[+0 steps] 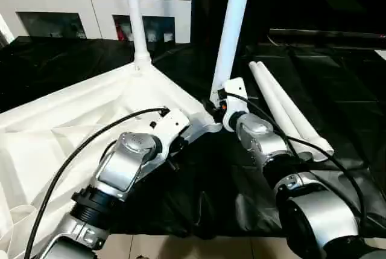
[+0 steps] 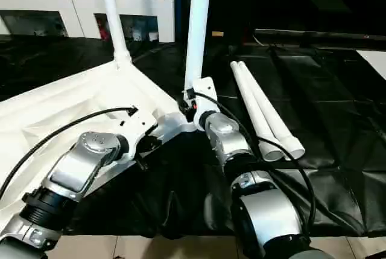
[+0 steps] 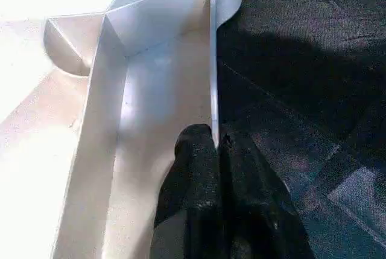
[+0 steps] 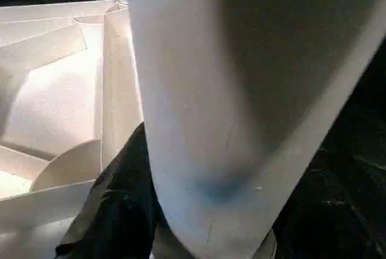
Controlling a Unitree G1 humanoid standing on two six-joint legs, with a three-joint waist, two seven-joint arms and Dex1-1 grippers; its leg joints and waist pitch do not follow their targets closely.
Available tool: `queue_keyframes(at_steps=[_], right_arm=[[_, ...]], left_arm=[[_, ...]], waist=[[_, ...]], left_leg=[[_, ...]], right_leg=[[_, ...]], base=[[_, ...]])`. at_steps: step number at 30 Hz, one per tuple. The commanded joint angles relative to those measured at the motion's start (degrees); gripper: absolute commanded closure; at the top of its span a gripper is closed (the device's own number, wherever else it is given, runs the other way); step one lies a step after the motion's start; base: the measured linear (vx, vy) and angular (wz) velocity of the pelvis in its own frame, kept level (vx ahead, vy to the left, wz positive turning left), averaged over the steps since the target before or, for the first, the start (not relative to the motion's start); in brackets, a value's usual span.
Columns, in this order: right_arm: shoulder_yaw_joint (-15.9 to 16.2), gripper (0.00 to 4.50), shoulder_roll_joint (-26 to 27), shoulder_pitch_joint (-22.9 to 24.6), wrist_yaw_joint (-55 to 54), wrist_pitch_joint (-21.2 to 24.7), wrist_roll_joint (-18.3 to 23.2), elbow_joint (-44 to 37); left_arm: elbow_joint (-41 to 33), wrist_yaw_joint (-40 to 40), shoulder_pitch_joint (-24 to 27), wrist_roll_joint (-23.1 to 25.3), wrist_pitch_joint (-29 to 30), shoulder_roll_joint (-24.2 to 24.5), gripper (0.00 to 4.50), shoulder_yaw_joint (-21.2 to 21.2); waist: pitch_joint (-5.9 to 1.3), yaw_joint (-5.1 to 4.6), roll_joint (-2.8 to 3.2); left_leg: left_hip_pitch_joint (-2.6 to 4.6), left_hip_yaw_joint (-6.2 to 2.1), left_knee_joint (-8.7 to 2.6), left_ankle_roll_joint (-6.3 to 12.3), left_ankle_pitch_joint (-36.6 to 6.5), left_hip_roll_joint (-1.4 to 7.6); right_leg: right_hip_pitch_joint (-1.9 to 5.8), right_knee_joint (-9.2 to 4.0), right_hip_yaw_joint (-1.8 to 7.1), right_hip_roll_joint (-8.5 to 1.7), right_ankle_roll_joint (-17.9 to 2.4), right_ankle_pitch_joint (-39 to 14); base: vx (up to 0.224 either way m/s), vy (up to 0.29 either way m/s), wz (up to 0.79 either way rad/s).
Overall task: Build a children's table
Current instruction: Insert table leg to table base
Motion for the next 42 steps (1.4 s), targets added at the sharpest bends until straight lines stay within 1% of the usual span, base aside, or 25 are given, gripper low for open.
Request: queue_keyframes(at_steps=[1, 3, 6, 8, 10, 13, 15, 16, 18, 19, 21, 22, 23, 24, 27, 28, 31, 32, 35, 37, 38, 39, 40, 41, 42], right_arm=[[0.29, 1.74, 0.69, 2.75, -0.13, 3.14, -0.93, 6.18], [-0.01, 1.59, 0.66, 2.33, 0.30, 2.67, -0.85, 6.04], [-0.96, 1.21, 0.54, 1.30, 1.69, 1.35, -0.23, 5.55], [-1.14, 0.99, 0.41, 1.02, 2.09, 1.03, -0.13, 5.36], [-0.89, 0.90, 0.00, 0.65, 2.47, 0.46, -0.52, 5.00], [-0.35, 0.57, -1.03, 0.35, 5.12, -0.39, -0.73, 2.99], [-0.06, 0.51, -1.59, 0.62, 6.84, -0.40, -0.62, 1.26], [0.02, 0.38, -1.79, 0.76, 7.52, -0.37, -0.58, 0.56], [0.87, 0.38, -3.37, 2.26, 12.58, -0.02, -0.24, -4.06], [1.10, 0.38, -3.87, 2.74, 14.08, 0.15, -0.08, -5.42], [2.28, 0.38, -5.85, 4.87, 18.10, 1.24, 0.30, -10.29], [3.53, 0.38, -7.97, 7.07, 21.78, 2.21, 0.53, -15.03], [3.53, 0.38, -7.97, 7.07, 21.78, 2.21, 0.53, -15.03], [4.20, 0.38, -9.29, 8.34, 23.84, 2.76, 0.69, -17.71], [5.36, 0.38, -12.30, 10.91, 27.60, 4.23, 0.90, -23.00], [5.69, 0.38, -13.74, 12.14, 29.15, 5.06, 0.87, -25.53], [6.36, 0.38, -17.63, 15.34, 33.88, 6.49, 1.72, -31.44], [6.51, 0.38, -18.41, 16.06, 35.00, 6.94, 2.01, -32.75], [7.06, 0.38, -21.21, 18.70, 39.18, 8.97, 3.31, -37.01], [7.64, 0.38, -23.08, 20.67, 41.23, 10.77, 3.54, -39.81], [7.68, 0.38, -23.23, 20.85, 41.37, 10.93, 3.52, -40.05], [7.78, 0.65, -23.54, 21.24, 41.65, 11.25, 3.49, -40.56], [7.84, 0.65, -23.81, 21.54, 41.76, 11.44, 3.32, -40.80], [7.93, 0.65, -24.36, 22.41, 41.88, 12.90, 3.40, -42.65], [7.93, 0.80, -24.36, 22.41, 41.88, 12.90, 3.40, -42.65]], left_arm=[[-4.18, 0.40, -2.79, -0.56, -1.03, -0.44, 4.50, 0.40], [-4.10, 0.04, -2.76, -0.74, -1.94, -0.31, 4.50, 0.38], [-3.90, -1.16, -2.77, -1.38, -4.12, 0.20, 4.50, 0.21], [-3.85, -1.40, -2.80, -1.55, -4.45, 0.30, 4.50, 0.19], [-3.69, -2.14, -2.86, -1.81, -5.90, 0.62, 4.50, -0.01], [-3.43, -3.27, -2.73, -2.25, -7.54, 1.22, 4.50, -0.17], [-3.25, -4.42, -2.58, -2.67, -9.19, 1.62, 4.50, -0.35], [-3.17, -5.11, -2.49, -2.91, -10.34, 1.83, 4.50, -0.49], [-1.97, -7.30, -2.29, -3.62, -13.67, 2.67, 4.50, -0.60], [-1.44, -8.01, -2.28, -3.88, -15.03, 2.86, 4.50, -0.57], [0.07, -9.78, -2.28, -4.49, -17.53, 3.56, 4.50, -0.46], [1.16, -11.26, -2.28, -5.04, -18.51, 4.27, 4.50, -0.34], [1.16, -11.26, -2.28, -5.04, -18.51, 4.27, 4.50, -0.34], [1.77, -12.43, -2.30, -5.43, -19.79, 4.66, 4.50, -0.34], [2.58, -14.93, -2.32, -6.19, -21.77, 5.58, 4.50, -0.45], [3.03, -16.54, -2.29, -6.62, -23.26, 6.06, 4.50, -0.58], [3.75, -20.74, -2.14, -7.71, -25.43, 7.32, 4.50, -1.11], [4.03, -21.58, -2.12, -7.96, -26.05, 7.54, 4.50, -1.21], [5.00, -25.01, -2.10, -8.76, -28.38, 8.57, 4.50, -1.77], [5.92, -27.22, -2.28, -9.42, -29.70, 9.13, 4.50, -2.06], [6.01, -27.44, -2.29, -9.45, -29.84, 9.17, 4.50, -2.08], [6.21, -27.91, -2.31, -9.53, -30.13, 9.28, 4.50, -2.12], [6.46, -28.49, -2.37, -9.58, -30.65, 9.37, 4.50, -2.19], [7.35, -29.55, -2.59, -9.60, -31.76, 9.41, 4.50, -2.14], [7.35, -29.55, -2.59, -9.60, -31.76, 9.41, 4.50, -2.14]], waist=[[-2.56, 0.38, 0.99], [-2.60, 0.46, 1.22], [-2.93, 0.54, 1.18], [-2.96, 0.58, 1.43], [-3.00, 0.60, 1.19], [-2.92, 0.86, 1.44], [-2.91, 0.94, 1.43], [-3.06, 1.15, 1.43], [-3.03, 1.38, 1.37], [-3.25, 1.82, 1.40], [-3.38, 2.09, 1.42], [-3.54, 2.39, 1.47], [-3.63, 2.66, 1.48], [-3.76, 2.72, 1.72], [-3.49, 2.96, 1.53], [-3.29, 3.03, 1.48], [-3.18, 3.19, 1.39], [-3.20, 3.37, 1.40], [-3.10, 3.47, 1.34], [-3.12, 3.50, 1.58], [-3.12, 3.51, 1.45], [-3.11, 3.53, 1.67], [-3.20, 3.36, 1.50], [-3.20, 3.30, 1.82], [-3.14, 3.26, 1.54]], left_leg=[[0.98, -0.31, -4.67, -2.58, -22.90, 0.78], [0.86, -0.33, -4.68, -2.53, -22.05, 0.78], [0.62, -0.17, -4.42, -1.90, -18.53, 0.77], [0.51, -0.09, -4.25, -1.52, -16.56, 0.72], [0.31, 0.03, -4.06, -0.86, -14.96, 0.66], [0.34, 0.19, -3.85, 0.31, -13.06, 0.69], [0.29, 0.20, -3.81, 0.61, -12.46, 0.71], [0.23, 0.25, -3.58, 1.17, -10.70, 0.70], [0.26, 0.31, -3.46, 1.62, -9.67, 0.70], [0.39, 0.37, -3.18, 2.47, -7.72, 0.72], [0.31, 0.37, -2.87, 3.11, -5.60, 0.52], [0.31, 0.44, -2.59, 3.92, -3.96, 0.59], [0.36, 0.36, -2.49, 4.15, -3.31, 0.59], [0.29, 0.40, -2.30, 4.45, -2.10, 0.64], [0.30, 0.50, -2.37, 4.09, -4.42, 0.67], [0.25, 0.38, -2.56, 3.74, -6.28, 0.69], [0.28, 0.39, -2.71, 2.99, -8.19, 0.80], [0.49, 0.46, -2.67, 2.82, -8.70, 0.93], [0.36, 0.43, -2.76, 2.71, -9.60, 0.95], [0.29, 0.34, -2.76, 2.44, -9.73, 0.91], [0.25, 0.36, -2.79, 2.40, -10.05, 0.94], [0.26, 0.26, -2.78, 2.22, -10.14, 0.93], [0.16, 0.25, -2.76, 2.12, -9.94, 0.89], [0.19, 0.19, -2.72, 2.08, -9.87, 0.85], [0.17, 0.24, -2.71, 2.21, -9.83, 0.82]], right_leg=[[1.56, -4.80, 1.62, -2.12, -10.05, -14.81], [1.69, -4.61, 1.63, -2.10, -10.27, -13.41], [2.08, -4.12, 1.61, -2.08, -11.66, -8.00], [2.22, -3.81, 1.55, -2.03, -12.65, -5.33], [2.54, -3.57, 1.52, -2.07, -13.23, -3.57], [2.60, -3.60, 1.49, -2.17, -13.76, -3.29], [2.68, -3.48, 1.47, -2.17, -13.95, -2.76], [2.78, -3.23, 1.49, -2.18, -14.26, -1.02], [2.74, -3.15, 1.46, -2.07, -14.38, 0.21], [2.73, -2.83, 1.48, -1.99, -14.52, 2.83], [2.90, -2.60, 1.42, -1.71, -14.56, 5.62], [2.75, -2.22, 1.40, -1.68, -14.56, 8.47], [2.80, -2.14, 1.33, -1.62, -14.55, 9.32], [2.63, -1.83, 1.34, -1.67, -15.08, 11.05], [2.62, -2.06, 1.31, -1.67, -15.07, 8.84], [2.74, -2.37, 1.35, -1.77, -14.55, 5.85], [2.76, -2.67, 1.45, -1.97, -13.94, 2.46], [2.59, -2.68, 1.57, -2.05, -13.73, 1.81], [2.65, -2.85, 1.57, -2.06, -13.47, 0.15], [2.61, -2.79, 1.51, -2.04, -13.51, -0.31], [2.66, -2.87, 1.53, -2.10, -13.45, -0.78], [2.60, -2.81, 1.52, -2.12, -13.52, -0.92], [2.69, -2.74, 1.47, -2.10, -13.75, -0.51], [2.62, -2.71, 1.45, -2.10, -14.00, -0.36], [2.71, -2.83, 1.47, -2.04, -13.92, -0.43]], base=[[0.000, 0.000, 0.00], [0.000, 0.000, 0.00], [0.000, 0.000, 0.00], [0.000, 0.000, 0.00], [0.000, 0.000, 0.00], [0.000, 0.000, 0.00], [0.000, 0.000, 0.00], [0.000, 0.000, 0.00], [0.000, 0.000, 0.00], [0.000, 0.000, 0.00], [0.000, 0.000, 0.00], [0.000, 0.000, 0.00], [0.000, 0.000, 0.00], [0.000, 0.000, 0.00], [0.000, 0.000, 0.00], [0.000, 0.000, 0.00], [0.000, 0.000, 0.00], [0.000, 0.000, 0.00], [0.000, 0.000, 0.00], [0.000, 0.000, 0.00], [0.000, 0.000, 0.00], [0.000, 0.000, 0.00], [0.000, 0.000, 0.00], [0.000, 0.000, 0.00], [0.000, 0.000, 0.00]])
